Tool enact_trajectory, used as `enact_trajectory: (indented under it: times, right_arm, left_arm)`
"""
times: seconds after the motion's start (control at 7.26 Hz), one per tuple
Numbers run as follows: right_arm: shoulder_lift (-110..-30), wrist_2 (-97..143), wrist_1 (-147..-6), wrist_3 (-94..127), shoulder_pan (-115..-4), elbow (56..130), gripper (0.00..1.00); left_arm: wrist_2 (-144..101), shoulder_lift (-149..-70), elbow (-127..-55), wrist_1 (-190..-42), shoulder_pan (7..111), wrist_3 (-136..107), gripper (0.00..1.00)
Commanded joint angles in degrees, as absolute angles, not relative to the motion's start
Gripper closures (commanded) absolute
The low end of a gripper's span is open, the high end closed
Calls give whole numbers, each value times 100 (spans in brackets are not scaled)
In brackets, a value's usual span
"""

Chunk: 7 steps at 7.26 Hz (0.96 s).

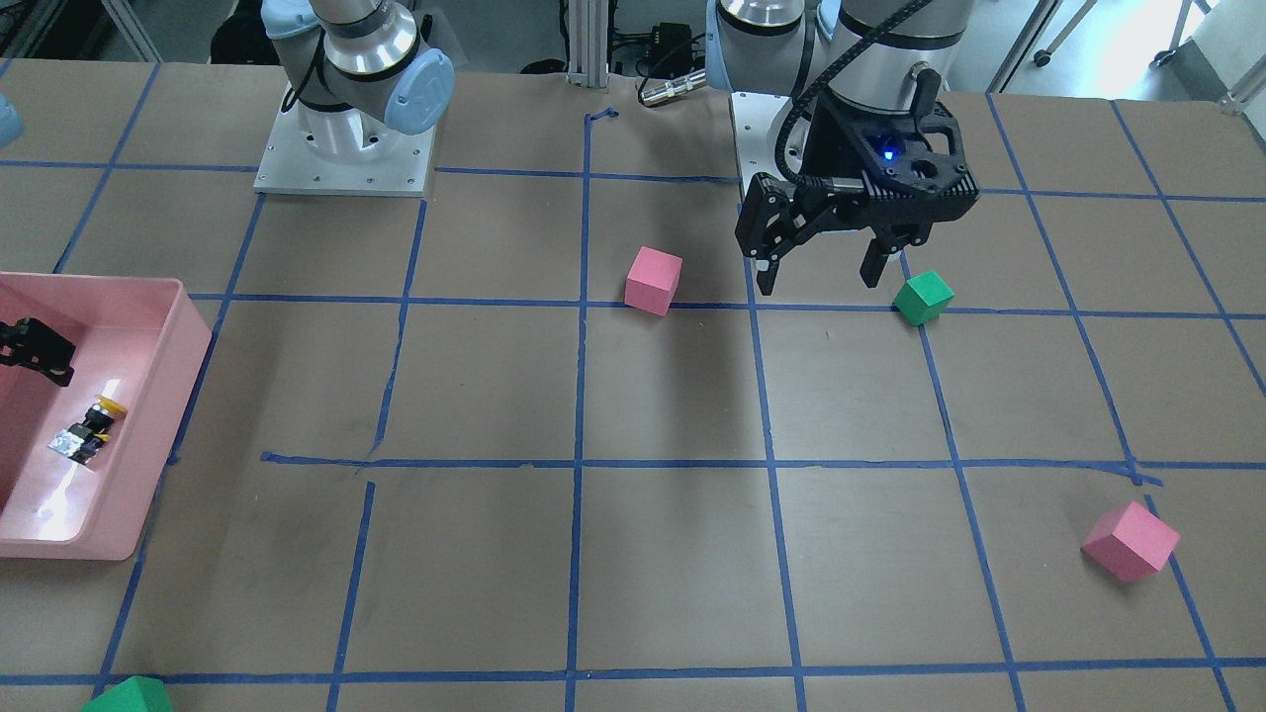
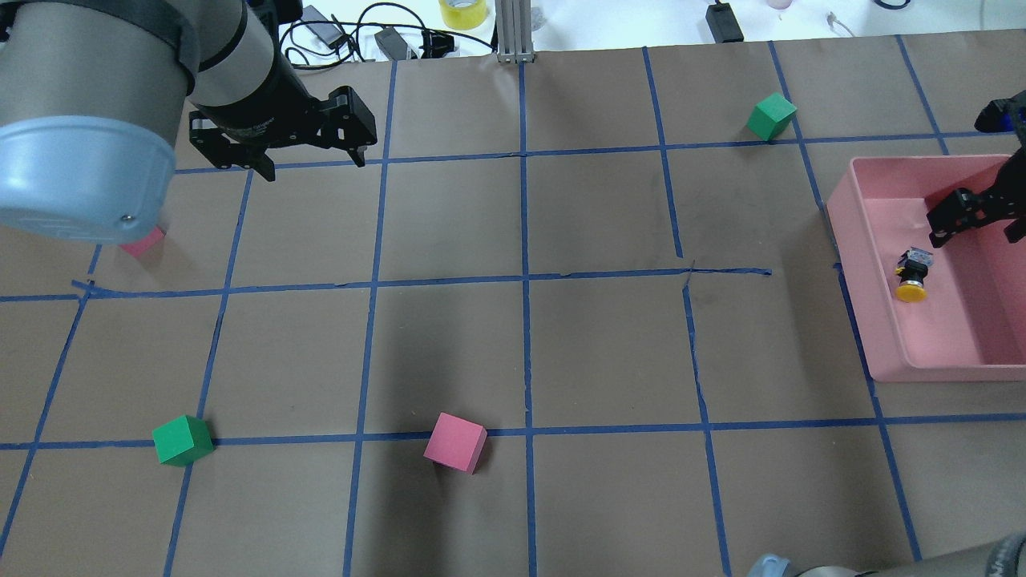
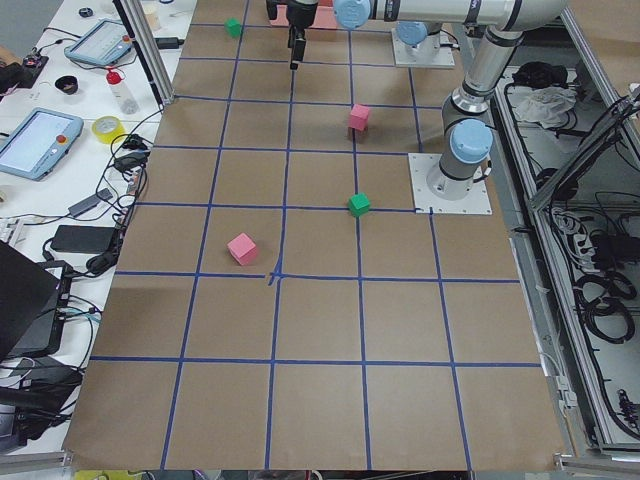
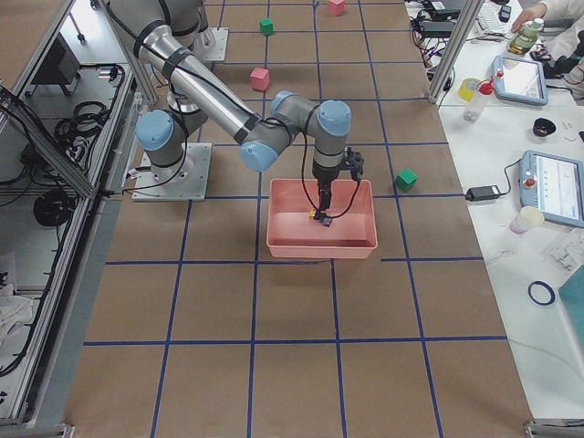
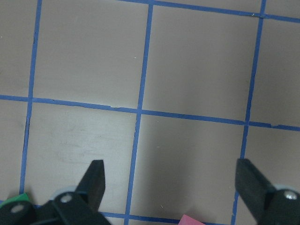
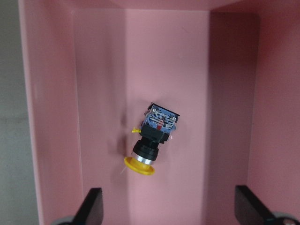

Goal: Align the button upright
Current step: 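Move the right gripper over the pink tray toward the yellow button switch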

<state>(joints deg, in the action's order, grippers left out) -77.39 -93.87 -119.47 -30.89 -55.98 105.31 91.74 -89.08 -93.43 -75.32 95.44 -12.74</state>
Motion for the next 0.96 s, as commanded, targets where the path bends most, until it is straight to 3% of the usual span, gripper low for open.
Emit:
enact_trajectory:
  times: [0.0, 0.83]
  right_arm:
    - [-7246, -8777, -12249, -2349, -5581, 10564, 0]
    - [-6689, -9281, -12595, -2487, -5581, 10582, 0]
  left_arm:
    - [9176, -8903, -9343, -7532, 9545, -1274, 0]
    - [9167, -8903, -9343, -7532, 9545, -1274, 0]
